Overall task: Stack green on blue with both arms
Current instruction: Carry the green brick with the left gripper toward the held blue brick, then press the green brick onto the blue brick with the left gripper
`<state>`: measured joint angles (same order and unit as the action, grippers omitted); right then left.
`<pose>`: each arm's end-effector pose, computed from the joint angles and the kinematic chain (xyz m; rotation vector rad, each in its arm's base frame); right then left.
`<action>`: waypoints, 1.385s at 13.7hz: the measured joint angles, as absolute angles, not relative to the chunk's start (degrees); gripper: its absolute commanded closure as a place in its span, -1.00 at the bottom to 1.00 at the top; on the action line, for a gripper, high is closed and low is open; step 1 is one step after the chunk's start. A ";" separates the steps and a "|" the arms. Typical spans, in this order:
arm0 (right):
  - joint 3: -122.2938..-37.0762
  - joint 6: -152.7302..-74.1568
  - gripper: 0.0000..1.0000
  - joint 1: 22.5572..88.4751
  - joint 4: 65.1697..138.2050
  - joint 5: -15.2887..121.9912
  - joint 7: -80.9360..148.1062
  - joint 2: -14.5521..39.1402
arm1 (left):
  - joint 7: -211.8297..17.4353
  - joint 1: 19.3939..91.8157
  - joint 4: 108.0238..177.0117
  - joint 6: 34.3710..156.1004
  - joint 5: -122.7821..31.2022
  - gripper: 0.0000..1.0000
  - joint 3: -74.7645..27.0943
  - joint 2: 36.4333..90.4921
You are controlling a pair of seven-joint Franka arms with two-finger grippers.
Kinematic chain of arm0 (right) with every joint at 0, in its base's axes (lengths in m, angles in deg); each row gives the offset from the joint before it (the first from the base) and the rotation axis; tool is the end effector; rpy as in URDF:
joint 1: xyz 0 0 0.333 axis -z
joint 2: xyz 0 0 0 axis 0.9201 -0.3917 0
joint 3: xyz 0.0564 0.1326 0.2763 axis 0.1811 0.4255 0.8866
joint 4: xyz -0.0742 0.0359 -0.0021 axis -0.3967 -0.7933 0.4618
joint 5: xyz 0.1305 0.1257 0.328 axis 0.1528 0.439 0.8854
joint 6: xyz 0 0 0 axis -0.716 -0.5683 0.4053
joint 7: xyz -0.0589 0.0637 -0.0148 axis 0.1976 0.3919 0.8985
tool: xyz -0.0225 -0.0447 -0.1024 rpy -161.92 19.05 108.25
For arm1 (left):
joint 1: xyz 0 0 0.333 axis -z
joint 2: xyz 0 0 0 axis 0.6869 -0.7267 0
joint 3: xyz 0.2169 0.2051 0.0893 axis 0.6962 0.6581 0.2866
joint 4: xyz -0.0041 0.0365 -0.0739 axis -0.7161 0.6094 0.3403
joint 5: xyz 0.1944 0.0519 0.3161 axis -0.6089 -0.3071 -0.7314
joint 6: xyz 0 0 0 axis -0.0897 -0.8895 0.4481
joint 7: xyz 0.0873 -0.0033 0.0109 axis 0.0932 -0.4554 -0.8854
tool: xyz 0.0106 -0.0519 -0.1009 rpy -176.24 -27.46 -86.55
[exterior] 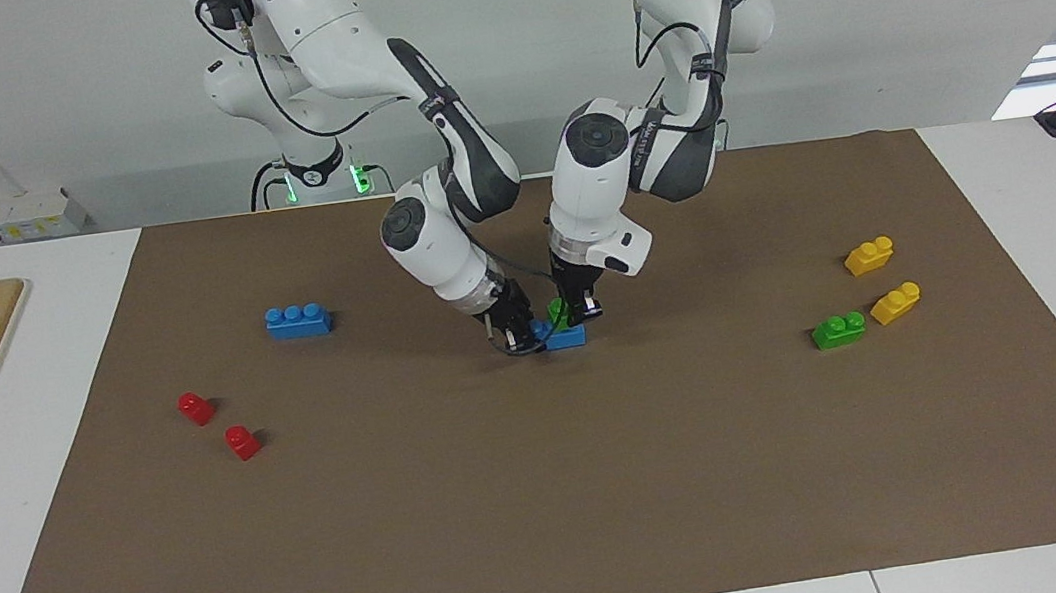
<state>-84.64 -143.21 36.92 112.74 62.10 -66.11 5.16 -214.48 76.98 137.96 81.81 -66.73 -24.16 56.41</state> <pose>0.5198 0.3182 0.2805 -1.9326 1.9731 0.4282 0.4941 -0.3726 0.3777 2.0113 2.3259 -0.1139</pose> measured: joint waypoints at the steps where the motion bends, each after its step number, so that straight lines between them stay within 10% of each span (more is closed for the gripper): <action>1: -84.64 -143.21 1.00 36.92 112.74 62.10 -66.11 5.16 | -214.54 76.99 137.96 82.09 -66.76 1.00 -24.17 56.37; 19: -84.68 -143.60 1.00 36.91 112.92 63.48 -66.05 5.15 | -210.47 78.19 140.43 85.54 -67.41 1.00 -24.15 56.05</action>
<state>-84.68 -143.60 36.91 112.92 63.48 -66.05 5.15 -210.47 78.19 140.43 85.54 -67.41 -24.15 56.05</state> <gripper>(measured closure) 0.656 0.652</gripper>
